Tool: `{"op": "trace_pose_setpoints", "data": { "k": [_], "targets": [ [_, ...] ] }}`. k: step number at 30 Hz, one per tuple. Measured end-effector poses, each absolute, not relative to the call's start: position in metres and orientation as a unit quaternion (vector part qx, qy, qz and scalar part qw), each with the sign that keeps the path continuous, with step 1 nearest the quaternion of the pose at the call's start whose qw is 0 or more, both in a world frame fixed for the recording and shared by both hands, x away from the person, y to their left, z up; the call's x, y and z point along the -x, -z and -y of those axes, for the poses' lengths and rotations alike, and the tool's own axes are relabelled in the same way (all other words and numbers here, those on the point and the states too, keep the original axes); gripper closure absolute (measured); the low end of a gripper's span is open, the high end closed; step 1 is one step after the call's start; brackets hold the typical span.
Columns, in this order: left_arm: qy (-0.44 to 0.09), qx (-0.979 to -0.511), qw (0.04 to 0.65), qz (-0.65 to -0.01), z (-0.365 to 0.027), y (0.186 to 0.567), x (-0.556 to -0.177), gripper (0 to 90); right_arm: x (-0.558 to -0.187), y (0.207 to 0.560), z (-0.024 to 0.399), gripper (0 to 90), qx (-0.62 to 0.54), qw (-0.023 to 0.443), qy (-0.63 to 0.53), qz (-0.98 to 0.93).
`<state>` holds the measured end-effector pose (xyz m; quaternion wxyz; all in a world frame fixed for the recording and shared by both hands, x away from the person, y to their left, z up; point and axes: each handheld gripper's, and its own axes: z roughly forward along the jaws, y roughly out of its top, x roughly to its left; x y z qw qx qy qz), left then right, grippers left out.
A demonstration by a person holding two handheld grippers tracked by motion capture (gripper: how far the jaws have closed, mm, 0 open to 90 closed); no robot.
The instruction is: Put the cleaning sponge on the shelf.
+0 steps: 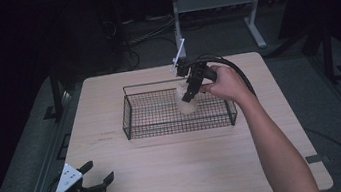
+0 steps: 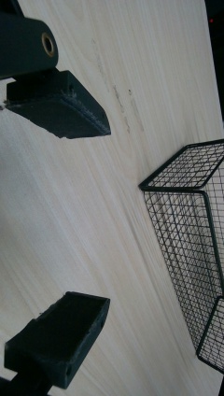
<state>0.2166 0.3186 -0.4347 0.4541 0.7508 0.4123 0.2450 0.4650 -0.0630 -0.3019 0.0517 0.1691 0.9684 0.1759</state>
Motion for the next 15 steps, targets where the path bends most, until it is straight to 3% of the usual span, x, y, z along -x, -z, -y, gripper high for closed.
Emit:
{"op": "trace_pose_setpoints", "data": {
  "k": [15],
  "targets": [
    [-0.248,-0.748,0.456,-0.414,-0.321,0.434,-0.216,13.9,-0.479,0.327,0.053,28.8,-0.173,0.038,-0.155,-0.972]
  ]
}}
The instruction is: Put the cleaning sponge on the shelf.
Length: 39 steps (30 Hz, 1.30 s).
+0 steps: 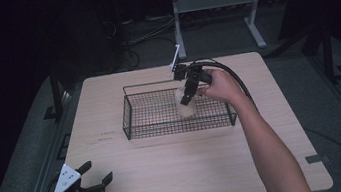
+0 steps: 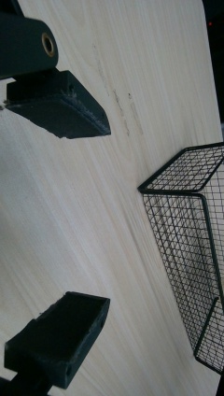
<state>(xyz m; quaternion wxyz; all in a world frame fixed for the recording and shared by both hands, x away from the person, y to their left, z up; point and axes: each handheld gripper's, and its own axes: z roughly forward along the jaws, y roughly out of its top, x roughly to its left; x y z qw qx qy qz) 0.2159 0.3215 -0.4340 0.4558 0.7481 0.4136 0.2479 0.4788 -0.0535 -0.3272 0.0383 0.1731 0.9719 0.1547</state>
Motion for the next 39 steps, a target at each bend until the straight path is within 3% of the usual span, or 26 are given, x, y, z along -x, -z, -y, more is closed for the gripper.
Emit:
{"op": "trace_pose_setpoints", "data": {
  "k": [30,39],
  "targets": [
    [-0.248,-0.742,0.460,-0.421,-0.326,0.434,-0.215,13.9,-0.487,0.381,0.064,28.2,-0.195,0.001,-0.143,-0.970],
    [-0.249,-0.739,0.462,-0.422,-0.326,0.434,-0.214,13.9,-0.485,0.381,0.064,27.7,-0.195,0.000,-0.139,-0.971]
  ]
}}
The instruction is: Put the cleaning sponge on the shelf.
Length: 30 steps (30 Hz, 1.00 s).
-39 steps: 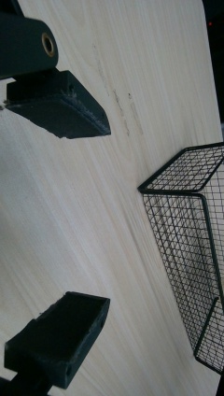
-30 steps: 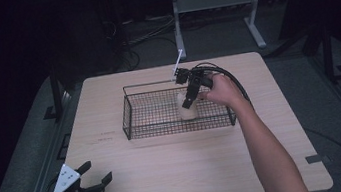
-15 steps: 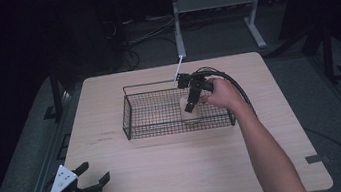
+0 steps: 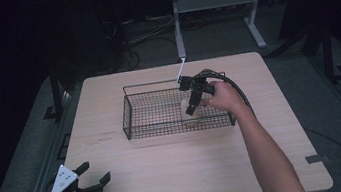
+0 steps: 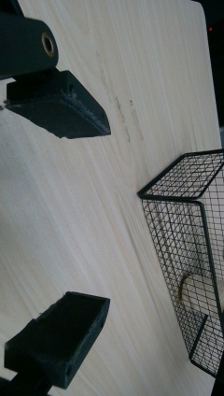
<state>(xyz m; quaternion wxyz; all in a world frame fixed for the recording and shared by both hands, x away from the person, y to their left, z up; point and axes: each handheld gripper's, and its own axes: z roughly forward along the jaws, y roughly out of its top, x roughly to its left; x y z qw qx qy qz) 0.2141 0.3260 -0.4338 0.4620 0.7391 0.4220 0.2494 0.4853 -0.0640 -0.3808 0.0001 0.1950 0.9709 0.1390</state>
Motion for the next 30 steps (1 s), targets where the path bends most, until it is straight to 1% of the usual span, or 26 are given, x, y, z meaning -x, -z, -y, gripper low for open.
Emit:
{"op": "trace_pose_setpoints", "data": {
  "k": [13,23,30],
  "targets": [
    [-0.247,-0.742,0.459,-0.423,-0.325,0.434,-0.217,13.9,-0.484,0.378,0.059,21.2,-0.193,-0.001,-0.150,-0.970],
    [-0.247,-0.743,0.456,-0.423,-0.325,0.434,-0.217,13.9,-0.482,0.364,0.066,18.6,-0.197,0.009,-0.170,-0.965],
    [-0.246,-0.741,0.459,-0.423,-0.327,0.435,-0.216,13.9,-0.479,0.357,0.070,18.5,-0.199,0.017,-0.173,-0.964]
  ]
}}
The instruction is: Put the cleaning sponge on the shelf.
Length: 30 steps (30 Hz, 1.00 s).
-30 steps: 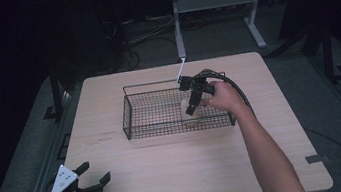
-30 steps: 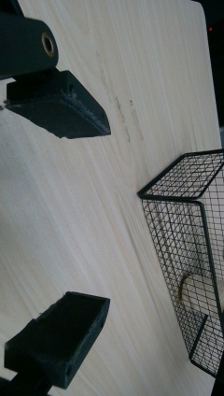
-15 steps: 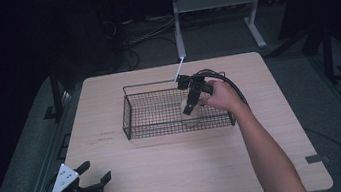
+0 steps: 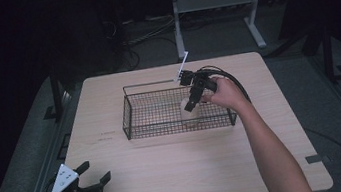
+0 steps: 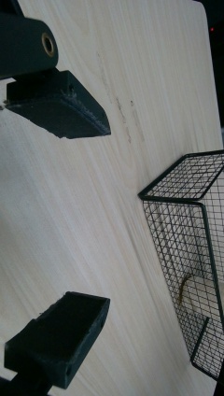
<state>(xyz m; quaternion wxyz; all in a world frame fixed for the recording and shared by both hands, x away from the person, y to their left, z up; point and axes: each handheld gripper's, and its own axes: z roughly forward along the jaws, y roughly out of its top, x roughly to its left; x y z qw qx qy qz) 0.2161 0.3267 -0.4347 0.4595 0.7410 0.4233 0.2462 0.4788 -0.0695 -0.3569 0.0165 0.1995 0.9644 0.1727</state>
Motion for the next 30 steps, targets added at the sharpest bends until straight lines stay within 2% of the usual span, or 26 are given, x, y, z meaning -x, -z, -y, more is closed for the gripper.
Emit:
{"op": "trace_pose_setpoints", "data": {
  "k": [30],
  "targets": [
    [-0.250,-0.740,0.459,-0.423,-0.326,0.434,-0.214,13.9,-0.462,0.336,0.070,14.9,-0.190,0.030,-0.187,-0.963]
  ]
}}
